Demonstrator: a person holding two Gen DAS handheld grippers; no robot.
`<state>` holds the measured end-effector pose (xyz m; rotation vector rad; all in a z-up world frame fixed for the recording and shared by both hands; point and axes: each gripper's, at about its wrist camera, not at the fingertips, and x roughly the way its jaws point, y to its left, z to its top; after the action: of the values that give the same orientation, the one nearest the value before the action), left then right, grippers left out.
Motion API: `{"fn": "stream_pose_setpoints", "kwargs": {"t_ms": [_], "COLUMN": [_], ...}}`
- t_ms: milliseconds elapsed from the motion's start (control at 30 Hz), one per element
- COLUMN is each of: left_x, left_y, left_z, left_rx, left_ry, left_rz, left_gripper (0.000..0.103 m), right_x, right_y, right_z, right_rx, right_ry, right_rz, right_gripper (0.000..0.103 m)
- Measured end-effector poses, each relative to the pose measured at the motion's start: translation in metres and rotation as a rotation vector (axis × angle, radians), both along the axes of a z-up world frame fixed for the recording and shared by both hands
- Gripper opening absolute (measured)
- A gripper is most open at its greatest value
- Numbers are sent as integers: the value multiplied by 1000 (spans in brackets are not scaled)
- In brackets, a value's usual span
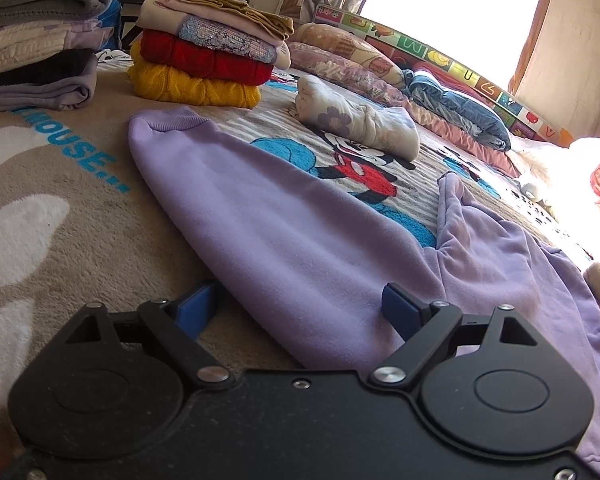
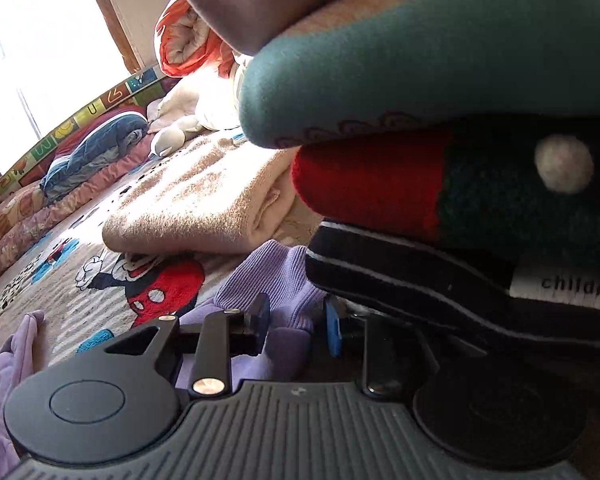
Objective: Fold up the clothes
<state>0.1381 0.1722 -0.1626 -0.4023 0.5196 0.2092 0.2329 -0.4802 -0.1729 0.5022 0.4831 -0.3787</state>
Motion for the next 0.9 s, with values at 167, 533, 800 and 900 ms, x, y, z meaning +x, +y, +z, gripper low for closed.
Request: {"fn": "stream_pose_setpoints", "kwargs": {"t_ms": [167,533,800,900], "left_x": [0,-1,-2,-4], "left_y": [0,-3,-2,-2], "left_z": [0,0,1,3], "left_rx": [4,5,5,-9], "left_ry": [1,2,4,1], "left_rz": [-7,-7,-13,-4], "left_gripper": [88,88,88,88], "right_x": [-26,-12,-32,-46], "right_y": [32,21,55,83], "right_z": [7,11,30,38], "right_rx": [-198,-127,-226,-226], "right_ry": [37,96,87,32], "right_rz": [56,177,227,292], "right_gripper": [49,69,70,70]}}
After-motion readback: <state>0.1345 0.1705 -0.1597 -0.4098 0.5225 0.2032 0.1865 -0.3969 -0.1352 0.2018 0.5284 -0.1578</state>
